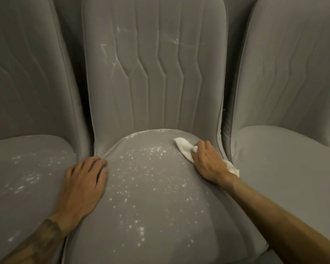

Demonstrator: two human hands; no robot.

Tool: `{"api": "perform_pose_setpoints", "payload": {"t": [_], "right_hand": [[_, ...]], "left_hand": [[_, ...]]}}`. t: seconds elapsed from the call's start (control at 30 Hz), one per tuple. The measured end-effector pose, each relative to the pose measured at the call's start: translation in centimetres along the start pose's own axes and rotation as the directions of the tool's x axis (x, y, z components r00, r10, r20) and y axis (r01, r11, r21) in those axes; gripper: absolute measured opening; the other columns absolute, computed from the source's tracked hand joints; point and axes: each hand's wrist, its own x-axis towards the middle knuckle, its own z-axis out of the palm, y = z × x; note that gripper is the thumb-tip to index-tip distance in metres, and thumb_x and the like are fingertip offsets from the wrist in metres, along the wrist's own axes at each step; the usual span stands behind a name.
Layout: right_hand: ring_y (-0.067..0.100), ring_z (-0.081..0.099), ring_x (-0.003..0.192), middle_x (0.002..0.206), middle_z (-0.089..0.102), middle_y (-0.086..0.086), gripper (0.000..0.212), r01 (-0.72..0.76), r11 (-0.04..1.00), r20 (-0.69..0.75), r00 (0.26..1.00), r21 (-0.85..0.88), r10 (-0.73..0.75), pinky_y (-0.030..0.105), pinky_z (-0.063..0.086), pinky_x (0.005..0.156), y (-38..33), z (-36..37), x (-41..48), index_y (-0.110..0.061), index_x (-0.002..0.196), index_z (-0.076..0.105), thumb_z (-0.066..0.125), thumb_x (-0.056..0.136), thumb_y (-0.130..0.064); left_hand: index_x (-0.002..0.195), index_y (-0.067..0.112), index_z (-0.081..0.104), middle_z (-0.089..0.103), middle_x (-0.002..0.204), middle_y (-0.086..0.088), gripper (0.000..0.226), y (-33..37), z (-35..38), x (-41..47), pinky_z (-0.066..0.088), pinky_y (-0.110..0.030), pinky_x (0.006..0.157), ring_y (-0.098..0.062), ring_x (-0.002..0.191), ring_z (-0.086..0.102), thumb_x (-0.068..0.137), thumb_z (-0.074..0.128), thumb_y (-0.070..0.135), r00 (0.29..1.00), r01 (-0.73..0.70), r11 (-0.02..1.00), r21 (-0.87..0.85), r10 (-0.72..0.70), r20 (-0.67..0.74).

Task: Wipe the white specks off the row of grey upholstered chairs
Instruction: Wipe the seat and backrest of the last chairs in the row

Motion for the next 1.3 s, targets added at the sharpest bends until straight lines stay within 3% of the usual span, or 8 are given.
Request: {"api": "perform_pose_setpoints", "payload": {"t": [0.17,0.33,0.57,0.77,0.97,1.07,1.17,1.3], "right_hand": [[0.031,0.048,0.105,0.117,0.052,0.016,0.023,-0.237,0.968,-0.027,0.971,-0.086,0.236,0.038,0.038,0.089,-1.2,0.3,2.2,-0.001,0.113,0.049,0.031,0.101,-0.009],[0.031,0.048,0.093,0.107,0.052,0.017,0.019,0.085,0.996,0.035,0.996,0.039,-0.086,0.042,0.038,0.087,-3.4,1.5,1.8,-0.002,0.106,0.051,0.040,0.106,-0.017],[0.036,0.049,0.101,0.114,0.050,0.018,0.022,-0.132,0.991,-0.010,0.991,-0.008,0.132,0.043,0.037,0.088,-1.3,0.7,4.3,-0.002,0.108,0.049,0.036,0.107,-0.019],[0.025,0.048,0.093,0.107,0.050,0.009,0.022,0.131,0.984,0.139,0.979,0.119,-0.147,0.039,0.039,0.087,-2.3,1.2,2.7,-0.009,0.108,0.049,0.041,0.107,-0.030],[0.040,0.050,0.101,0.116,0.051,0.022,0.020,-0.142,0.989,-0.023,0.990,-0.043,0.141,0.048,0.039,0.090,-2.3,2.0,5.7,0.000,0.110,0.049,0.040,0.104,-0.016],[0.037,0.049,0.095,0.107,0.053,0.025,0.015,0.086,0.996,0.011,0.996,0.040,-0.087,0.044,0.035,0.085,-5.3,3.4,5.0,0.004,0.105,0.052,0.044,0.102,-0.009],[0.031,0.048,0.090,0.102,0.053,0.017,0.020,0.224,0.970,0.077,0.970,0.099,-0.232,0.040,0.036,0.084,-4.1,2.5,3.4,-0.002,0.103,0.051,0.044,0.106,-0.020],[0.038,0.051,0.101,0.114,0.052,0.020,0.025,-0.045,0.999,0.050,0.998,-0.021,0.046,0.050,0.040,0.092,-1.8,1.5,5.7,-0.001,0.111,0.049,0.039,0.106,-0.023]], "left_hand": [[0.122,0.021,0.065,0.062,0.127,-0.002,0.041,-0.3,0.6,0.1,0.040,-0.048,0.097,-0.028,0.112,0.060,0.104,0.033,0.039,1.000,0.000,1.000,0.011,0.000,-0.012],[0.123,0.019,0.066,0.064,0.128,-0.005,0.043,-0.6,0.9,0.2,0.041,-0.051,0.097,-0.030,0.112,0.060,0.103,0.033,0.039,1.000,-0.012,1.000,0.008,0.012,-0.026],[0.121,0.020,0.066,0.063,0.127,-0.004,0.040,-0.8,1.3,0.2,0.040,-0.050,0.095,-0.030,0.110,0.061,0.102,0.036,0.037,0.997,-0.024,0.999,0.027,0.025,-0.066],[0.122,0.020,0.065,0.062,0.129,-0.005,0.040,-1.4,1.9,0.3,0.039,-0.052,0.092,-0.032,0.108,0.059,0.101,0.036,0.037,0.993,-0.052,0.998,0.041,0.056,-0.107],[0.120,0.021,0.066,0.063,0.129,-0.003,0.037,-1.1,2.0,0.4,0.039,-0.050,0.091,-0.031,0.109,0.060,0.100,0.038,0.036,0.990,-0.042,0.998,0.042,0.047,-0.131],[0.121,0.021,0.066,0.063,0.129,-0.004,0.038,-1.1,2.0,0.3,0.039,-0.050,0.091,-0.032,0.109,0.061,0.101,0.037,0.036,0.989,-0.051,0.998,0.040,0.056,-0.139],[0.121,0.021,0.066,0.063,0.129,-0.004,0.038,-1.2,2.0,0.3,0.040,-0.052,0.091,-0.033,0.109,0.060,0.100,0.038,0.036,0.986,-0.058,0.997,0.045,0.065,-0.155],[0.120,0.019,0.067,0.063,0.128,-0.005,0.038,-0.9,1.8,0.2,0.040,-0.052,0.091,-0.034,0.108,0.061,0.100,0.039,0.034,0.985,-0.067,0.997,0.045,0.073,-0.156]]}}
